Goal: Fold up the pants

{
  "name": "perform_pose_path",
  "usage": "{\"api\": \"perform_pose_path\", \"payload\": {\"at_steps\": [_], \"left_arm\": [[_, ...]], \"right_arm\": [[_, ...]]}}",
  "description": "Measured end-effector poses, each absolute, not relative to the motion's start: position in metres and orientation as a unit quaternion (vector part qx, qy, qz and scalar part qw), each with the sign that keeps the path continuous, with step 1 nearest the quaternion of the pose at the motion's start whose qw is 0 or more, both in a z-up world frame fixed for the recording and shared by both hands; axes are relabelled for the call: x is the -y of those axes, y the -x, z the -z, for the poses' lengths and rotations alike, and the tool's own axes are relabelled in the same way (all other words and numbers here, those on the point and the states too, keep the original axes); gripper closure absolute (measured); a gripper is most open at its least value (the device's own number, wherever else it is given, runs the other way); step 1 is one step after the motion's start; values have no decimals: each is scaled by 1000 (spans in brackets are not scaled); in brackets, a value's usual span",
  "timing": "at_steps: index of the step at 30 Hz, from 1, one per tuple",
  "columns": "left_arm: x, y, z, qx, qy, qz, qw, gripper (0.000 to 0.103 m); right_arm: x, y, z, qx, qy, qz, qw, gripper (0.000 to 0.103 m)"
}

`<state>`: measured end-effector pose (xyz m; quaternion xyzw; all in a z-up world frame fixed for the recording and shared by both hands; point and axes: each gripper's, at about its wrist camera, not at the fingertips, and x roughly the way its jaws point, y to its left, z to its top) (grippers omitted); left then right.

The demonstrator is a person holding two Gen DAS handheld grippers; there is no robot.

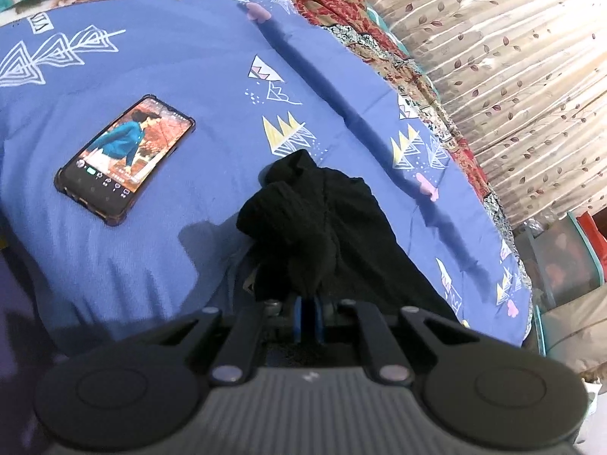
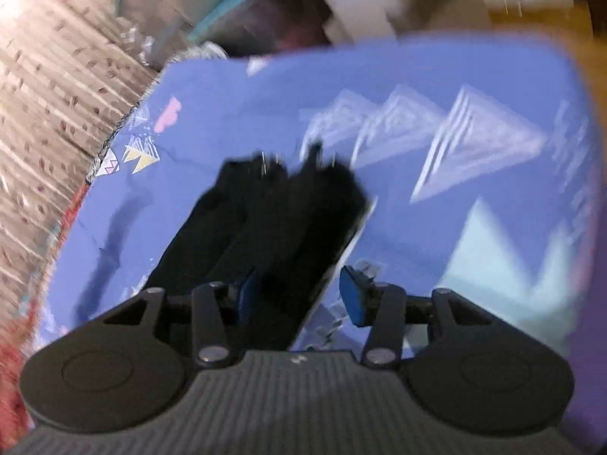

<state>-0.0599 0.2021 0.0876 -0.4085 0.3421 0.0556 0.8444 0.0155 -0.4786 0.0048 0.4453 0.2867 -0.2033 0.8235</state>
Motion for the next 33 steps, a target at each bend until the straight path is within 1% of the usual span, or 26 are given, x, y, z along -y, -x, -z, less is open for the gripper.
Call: {"api": "perform_pose_path", "payload": {"at_steps": [1, 2, 3, 4, 6, 10, 12, 14, 15, 16, 17, 20, 24, 27, 28, 33], "left_arm": [[-201, 60, -89, -342, 406, -56, 845, 97], [-202, 59, -91, -342, 405, -56, 846, 97], [-202, 59, -92, -342, 404, -56, 847, 97], [-202, 60, -93, -340, 405, -56, 847, 97], [-203, 61, -95, -338, 406, -55, 847, 97], [-206, 62, -93, -341, 408, -61, 845, 97], [-206, 61, -91, -343, 409, -64, 843, 97], [-204, 60, -90, -347, 408, -69, 842, 97], [-203, 59, -89, -348, 404, -72, 842, 97], [-202, 59, -89, -349, 403, -75, 843, 97], [-202, 59, -88, -351, 403, -77, 842, 97], [-203, 61, -85, -355, 410, -75, 837, 97], [-205, 62, -83, -361, 408, -80, 835, 97], [-204, 58, -82, -365, 403, -82, 835, 97], [-204, 57, -82, -366, 401, -83, 836, 97], [-199, 54, -82, -368, 397, -88, 836, 97]], "right_arm": [[477, -21, 2, -281, -461, 195, 819, 58], [477, -24, 5, -272, -468, 193, 818, 71], [476, -26, 4, -270, -475, 193, 815, 93], [476, -25, 1, -265, -491, 189, 808, 94], [477, -11, -17, -222, -506, 169, 816, 94], [474, 11, -76, -151, -497, 134, 844, 94], [471, 12, -105, -126, -475, 125, 862, 94], [465, 0, -124, -147, -433, 142, 878, 87], [462, -9, -127, -164, -416, 156, 881, 68], [460, -20, -127, -181, -402, 164, 882, 28], [458, -32, -124, -203, -385, 173, 884, 16], [456, -43, -112, -212, -341, 193, 895, 18], [464, -21, -88, -195, -344, 206, 895, 18], [479, -8, -62, -229, -366, 220, 875, 27], [482, -9, -55, -241, -370, 224, 869, 28], [483, -27, -39, -279, -363, 227, 860, 28]]}}
